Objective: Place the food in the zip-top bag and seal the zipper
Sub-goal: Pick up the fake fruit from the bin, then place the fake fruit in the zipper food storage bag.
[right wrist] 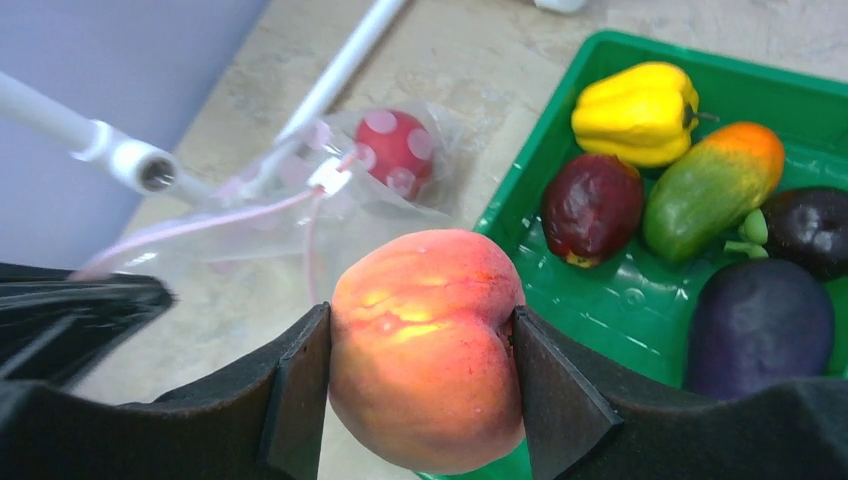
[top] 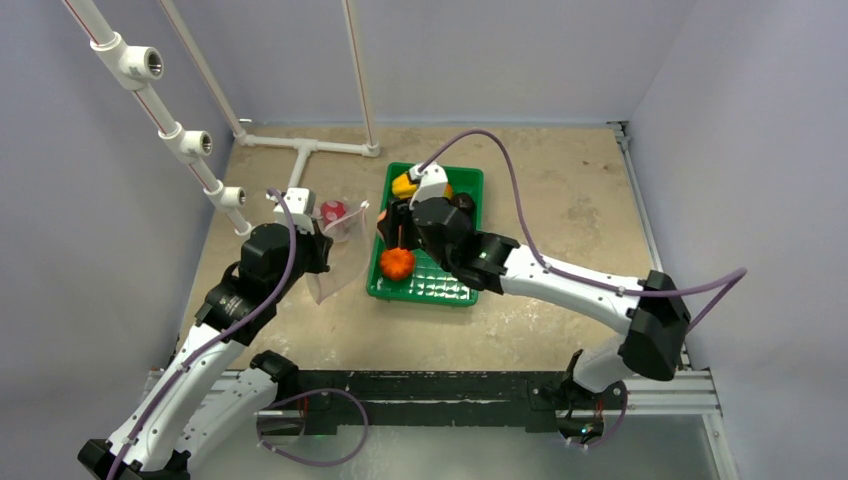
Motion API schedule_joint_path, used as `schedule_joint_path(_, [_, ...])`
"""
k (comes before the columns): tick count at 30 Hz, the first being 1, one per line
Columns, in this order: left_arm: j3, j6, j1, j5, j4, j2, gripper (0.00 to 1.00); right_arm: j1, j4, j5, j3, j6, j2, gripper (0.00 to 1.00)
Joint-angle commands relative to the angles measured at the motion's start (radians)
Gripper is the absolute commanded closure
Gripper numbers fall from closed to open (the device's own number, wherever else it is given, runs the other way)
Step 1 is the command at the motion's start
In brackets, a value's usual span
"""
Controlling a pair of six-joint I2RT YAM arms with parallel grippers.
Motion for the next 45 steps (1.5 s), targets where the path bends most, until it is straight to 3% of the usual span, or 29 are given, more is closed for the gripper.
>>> schedule_joint_path(1, [0.0, 0.003, 0.003, 0.008, 0.031, -0.005, 1.0, 0.008, 0.096, -0.042, -0.004, -0.038, -0.116, 0.63])
schedule_joint_path(10, [0.0, 0.003, 0.002, 0.008, 0.033, -0.003, 1.0, 0.026, 0.251, -0.245, -0.066, -0.05, -0.192, 0.61])
schedule_joint_path(38, [0.0, 0.003, 0.002, 0.009, 0.031, -0.002, 1.0, 0.094, 0.337, -0.293, -0.006, -0.019, 0.074, 0.58])
schedule_joint_path(45, [-0.001, 0.003, 0.002, 0.009, 0.031, -0.001, 1.0, 0.103, 0.34, -0.285, 0.02, -0.014, 0.137, 0.44])
